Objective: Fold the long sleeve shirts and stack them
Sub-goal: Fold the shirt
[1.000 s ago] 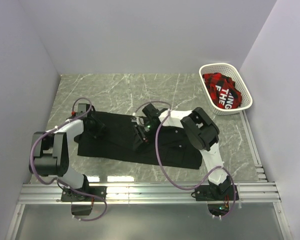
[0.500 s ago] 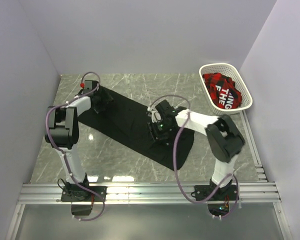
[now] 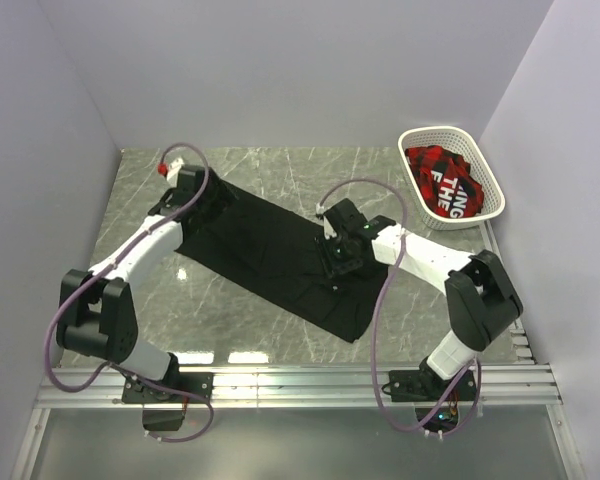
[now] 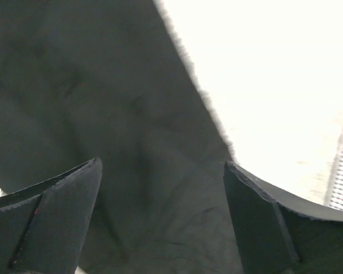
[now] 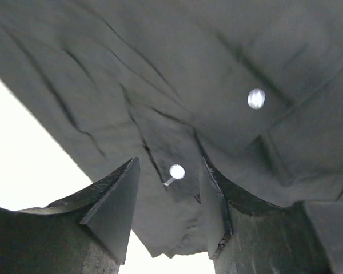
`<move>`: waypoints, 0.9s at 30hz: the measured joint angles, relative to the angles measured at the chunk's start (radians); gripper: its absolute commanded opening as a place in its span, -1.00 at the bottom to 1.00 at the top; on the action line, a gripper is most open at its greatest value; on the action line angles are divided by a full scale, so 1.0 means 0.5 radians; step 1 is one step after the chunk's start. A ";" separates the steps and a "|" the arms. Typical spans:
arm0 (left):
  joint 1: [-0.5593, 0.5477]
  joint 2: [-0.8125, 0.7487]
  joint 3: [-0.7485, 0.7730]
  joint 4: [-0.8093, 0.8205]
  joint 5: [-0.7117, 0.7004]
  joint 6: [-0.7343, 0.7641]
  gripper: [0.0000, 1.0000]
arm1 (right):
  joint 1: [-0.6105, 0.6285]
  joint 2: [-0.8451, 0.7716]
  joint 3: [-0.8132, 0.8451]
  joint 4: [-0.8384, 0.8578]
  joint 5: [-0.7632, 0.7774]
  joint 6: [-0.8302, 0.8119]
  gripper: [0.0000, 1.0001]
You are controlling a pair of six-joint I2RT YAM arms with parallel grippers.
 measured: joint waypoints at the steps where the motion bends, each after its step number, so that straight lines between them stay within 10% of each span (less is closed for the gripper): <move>1: -0.004 -0.002 -0.051 -0.011 -0.021 -0.027 0.77 | 0.000 0.019 -0.027 -0.014 0.002 -0.002 0.04; 12: -0.021 0.446 -0.220 -0.057 -0.043 -0.127 0.65 | 0.101 0.288 -0.037 -0.190 -0.015 -0.037 -0.02; 27: -0.021 1.123 0.631 -0.070 -0.117 0.356 0.81 | 0.665 0.877 0.757 -0.485 -0.514 -0.106 -0.03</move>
